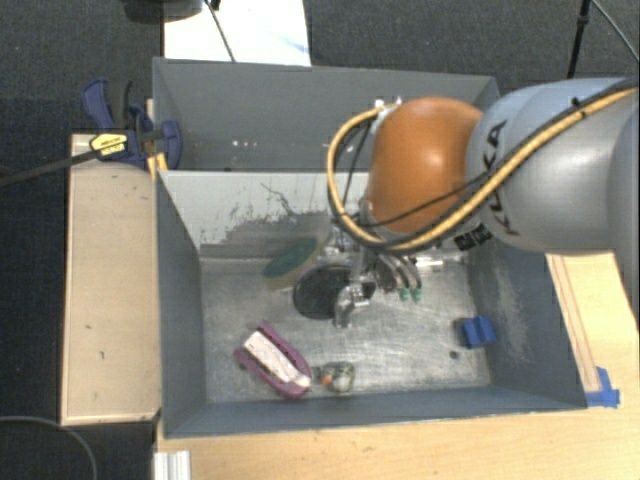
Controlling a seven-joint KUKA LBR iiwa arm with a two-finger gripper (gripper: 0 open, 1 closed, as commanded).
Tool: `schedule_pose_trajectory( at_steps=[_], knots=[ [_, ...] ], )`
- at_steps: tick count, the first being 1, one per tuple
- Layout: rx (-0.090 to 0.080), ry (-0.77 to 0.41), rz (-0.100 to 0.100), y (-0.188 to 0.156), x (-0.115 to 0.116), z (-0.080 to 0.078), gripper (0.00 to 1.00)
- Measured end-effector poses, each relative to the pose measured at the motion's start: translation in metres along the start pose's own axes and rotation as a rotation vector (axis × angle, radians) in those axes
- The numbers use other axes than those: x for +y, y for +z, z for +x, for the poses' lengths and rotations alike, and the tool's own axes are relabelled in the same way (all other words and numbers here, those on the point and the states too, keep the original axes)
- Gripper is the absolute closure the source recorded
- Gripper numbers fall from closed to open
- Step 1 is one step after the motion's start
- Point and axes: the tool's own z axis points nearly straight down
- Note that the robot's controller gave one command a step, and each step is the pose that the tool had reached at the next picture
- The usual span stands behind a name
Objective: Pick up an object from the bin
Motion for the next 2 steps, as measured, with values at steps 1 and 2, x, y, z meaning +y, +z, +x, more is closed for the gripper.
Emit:
schedule_pose_trajectory(
  at_steps=[1,2],
  knots=[
    [0.002,-0.016,0.000,-0.040,0.005,-0.001,1.00],
    [0.010,-0.211,0.000,-0.034,-0.006,0.018,1.00]
  ],
)
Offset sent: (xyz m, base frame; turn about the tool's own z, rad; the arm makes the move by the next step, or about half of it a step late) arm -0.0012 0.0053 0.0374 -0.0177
